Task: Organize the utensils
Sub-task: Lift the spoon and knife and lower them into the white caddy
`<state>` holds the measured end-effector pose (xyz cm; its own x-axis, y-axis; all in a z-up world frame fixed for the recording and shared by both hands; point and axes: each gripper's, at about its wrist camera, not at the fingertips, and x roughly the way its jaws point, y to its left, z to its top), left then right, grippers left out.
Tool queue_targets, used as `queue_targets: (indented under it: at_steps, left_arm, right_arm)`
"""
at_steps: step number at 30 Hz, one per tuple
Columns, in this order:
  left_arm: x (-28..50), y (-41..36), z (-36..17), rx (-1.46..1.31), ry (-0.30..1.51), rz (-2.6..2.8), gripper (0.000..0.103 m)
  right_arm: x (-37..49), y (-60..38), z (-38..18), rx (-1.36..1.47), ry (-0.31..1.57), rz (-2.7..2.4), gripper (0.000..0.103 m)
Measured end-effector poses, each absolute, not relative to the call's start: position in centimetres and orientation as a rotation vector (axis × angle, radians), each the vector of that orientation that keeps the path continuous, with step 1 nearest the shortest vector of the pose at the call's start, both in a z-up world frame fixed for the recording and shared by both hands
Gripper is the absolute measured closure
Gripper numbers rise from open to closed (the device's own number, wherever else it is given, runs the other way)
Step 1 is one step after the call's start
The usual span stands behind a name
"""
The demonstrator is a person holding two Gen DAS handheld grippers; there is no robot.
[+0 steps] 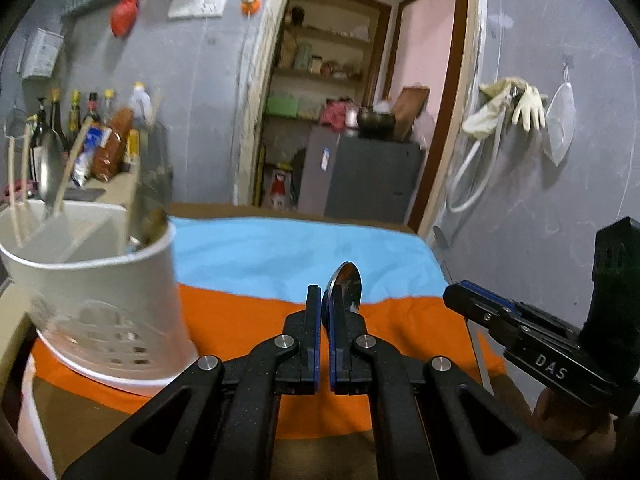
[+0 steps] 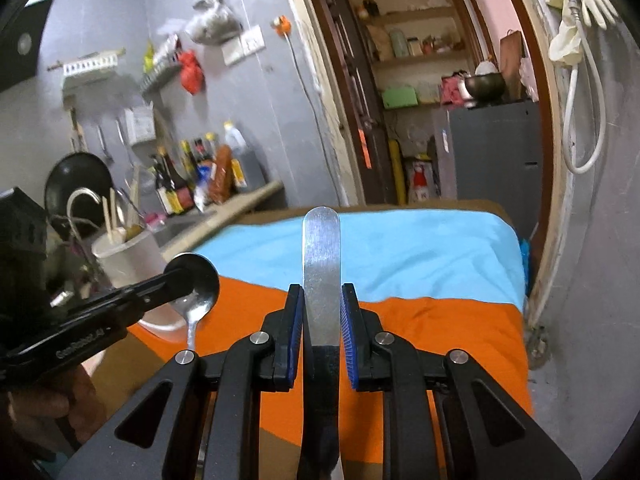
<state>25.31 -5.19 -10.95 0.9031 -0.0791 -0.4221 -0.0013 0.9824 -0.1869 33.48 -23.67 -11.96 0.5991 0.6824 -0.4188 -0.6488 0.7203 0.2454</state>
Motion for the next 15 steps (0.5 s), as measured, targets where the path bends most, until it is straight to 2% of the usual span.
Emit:
queue_targets:
  at_steps: [5,15]
  left_arm:
    - [23.6,-3.6,-8.9,-0.197,0.379,-0.039,0.102]
    - [19.5,4.0,-2.6,-0.202,0.274,0.046,0.102]
  right_arm:
    - [32.2,-22.9,-10.4,0.177,0.455,0.826,0.087]
    - [30.5,-16.1,-3.4,0.331,0.233,0.959,0.087]
